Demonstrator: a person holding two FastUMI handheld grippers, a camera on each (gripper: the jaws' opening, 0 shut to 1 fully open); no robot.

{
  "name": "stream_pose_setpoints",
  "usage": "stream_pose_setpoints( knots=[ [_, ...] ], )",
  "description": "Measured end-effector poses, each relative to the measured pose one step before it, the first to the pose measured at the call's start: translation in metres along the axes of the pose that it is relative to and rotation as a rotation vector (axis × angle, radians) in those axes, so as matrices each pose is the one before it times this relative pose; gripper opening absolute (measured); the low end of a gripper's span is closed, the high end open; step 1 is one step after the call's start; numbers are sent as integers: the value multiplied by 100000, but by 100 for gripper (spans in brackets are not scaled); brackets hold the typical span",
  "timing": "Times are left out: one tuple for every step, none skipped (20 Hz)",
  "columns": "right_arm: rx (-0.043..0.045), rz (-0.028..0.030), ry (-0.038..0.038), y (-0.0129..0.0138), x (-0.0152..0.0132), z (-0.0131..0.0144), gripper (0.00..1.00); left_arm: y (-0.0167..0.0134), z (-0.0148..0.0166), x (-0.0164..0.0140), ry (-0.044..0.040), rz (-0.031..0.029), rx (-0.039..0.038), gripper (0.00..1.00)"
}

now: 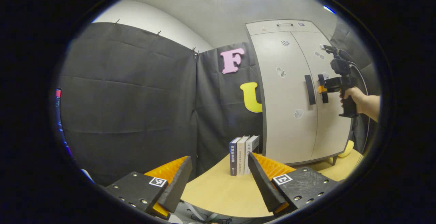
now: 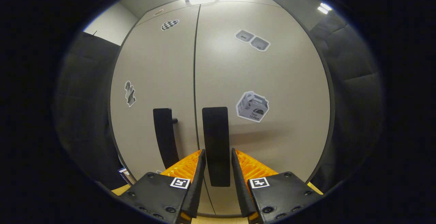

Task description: Open the right door of the double-door shoe cabinet with the right hand, and open the left door with the left hand.

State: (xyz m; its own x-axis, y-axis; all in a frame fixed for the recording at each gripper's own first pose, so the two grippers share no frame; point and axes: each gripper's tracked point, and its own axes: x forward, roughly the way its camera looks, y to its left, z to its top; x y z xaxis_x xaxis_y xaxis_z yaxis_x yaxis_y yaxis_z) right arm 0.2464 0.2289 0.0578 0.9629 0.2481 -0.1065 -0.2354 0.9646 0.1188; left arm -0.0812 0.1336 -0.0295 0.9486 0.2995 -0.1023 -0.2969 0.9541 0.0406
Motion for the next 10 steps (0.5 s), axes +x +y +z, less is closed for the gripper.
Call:
stream_pose_setpoints(
  knots=[
    [1251,-92,1196,-44,207,-210,49,28,191,-48,-426,-176,152,96],
    [1210,-271,1452,-67,198,-200,49,5,120,-90,-317,-233,168,96],
    [1180,-4,1549,-57,275,-210,49,-21,56,78,-118,-276,13,96],
    [1059,-713,1497,-155,330,-164,49,-68,-120,64,3,-145,-62,96],
    [1826,296,612,117,-212,44,46,15,24,38,100,-200,-227,96],
    [828,-365,181,70,231,33,42,10,-76,-67,36,-109,-190,96],
    [-894,-726,-156,-14,-45,-63,39,56,-22,-43,73,-58,-121,96],
    [-1848,-984,-705,-101,-65,-38,37,-34,-71,0,119,-81,-123,96],
    [-2141,-888,-560,104,-34,107,29,27,60,5,73,-93,-144,96],
    [-471,-555,23,19,-132,-11,29,88,-67,-38,-125,11,-175,96]
  ],
)
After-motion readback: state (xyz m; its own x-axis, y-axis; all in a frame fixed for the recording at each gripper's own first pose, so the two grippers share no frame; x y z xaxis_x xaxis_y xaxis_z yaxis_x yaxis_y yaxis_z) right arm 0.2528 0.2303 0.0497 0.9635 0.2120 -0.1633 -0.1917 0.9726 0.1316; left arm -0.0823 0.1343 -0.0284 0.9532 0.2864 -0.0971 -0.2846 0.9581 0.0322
